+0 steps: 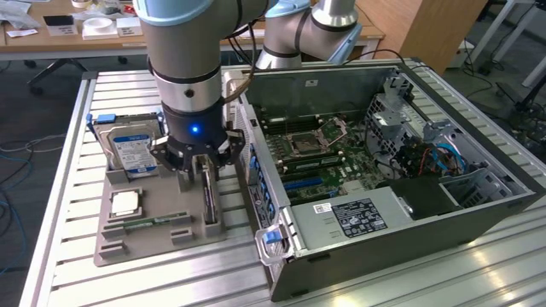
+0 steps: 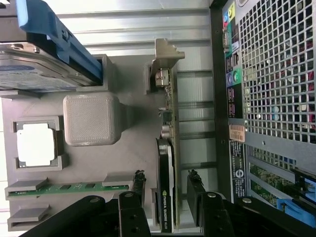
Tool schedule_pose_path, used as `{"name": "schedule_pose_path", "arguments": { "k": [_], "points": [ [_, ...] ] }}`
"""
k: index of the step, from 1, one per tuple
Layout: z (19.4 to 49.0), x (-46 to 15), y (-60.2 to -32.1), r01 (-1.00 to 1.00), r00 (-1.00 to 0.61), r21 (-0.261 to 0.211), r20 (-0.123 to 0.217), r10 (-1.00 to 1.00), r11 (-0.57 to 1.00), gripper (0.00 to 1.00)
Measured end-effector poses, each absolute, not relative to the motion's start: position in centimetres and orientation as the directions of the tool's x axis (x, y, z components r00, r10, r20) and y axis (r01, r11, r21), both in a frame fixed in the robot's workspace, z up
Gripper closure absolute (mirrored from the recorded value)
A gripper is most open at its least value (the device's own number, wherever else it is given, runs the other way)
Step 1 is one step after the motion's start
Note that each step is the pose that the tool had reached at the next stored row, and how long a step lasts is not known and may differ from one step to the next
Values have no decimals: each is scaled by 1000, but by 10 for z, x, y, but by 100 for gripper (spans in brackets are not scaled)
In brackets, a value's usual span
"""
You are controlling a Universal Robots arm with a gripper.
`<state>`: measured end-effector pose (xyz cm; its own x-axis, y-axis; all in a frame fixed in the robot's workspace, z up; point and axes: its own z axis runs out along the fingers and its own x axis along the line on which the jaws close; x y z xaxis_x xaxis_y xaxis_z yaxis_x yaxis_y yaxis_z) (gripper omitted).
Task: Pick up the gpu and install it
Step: 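Pick up the gpu and move the gpu toward the slot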
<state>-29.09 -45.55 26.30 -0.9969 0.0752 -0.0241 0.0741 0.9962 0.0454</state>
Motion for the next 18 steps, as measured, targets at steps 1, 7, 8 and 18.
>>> {"name": "schedule_pose_path", "arguments": {
  "k": [1, 7, 8, 18],
  "points": [
    [261, -291, -456, 74, -997, 45, -24, 75, 996, 53],
    [252, -291, -456, 74, -997, 45, -24, 75, 996, 53],
    [250, -291, -456, 74, -997, 45, -24, 75, 996, 53],
    [243, -291, -456, 74, -997, 45, -24, 75, 996, 53]
  ]
}}
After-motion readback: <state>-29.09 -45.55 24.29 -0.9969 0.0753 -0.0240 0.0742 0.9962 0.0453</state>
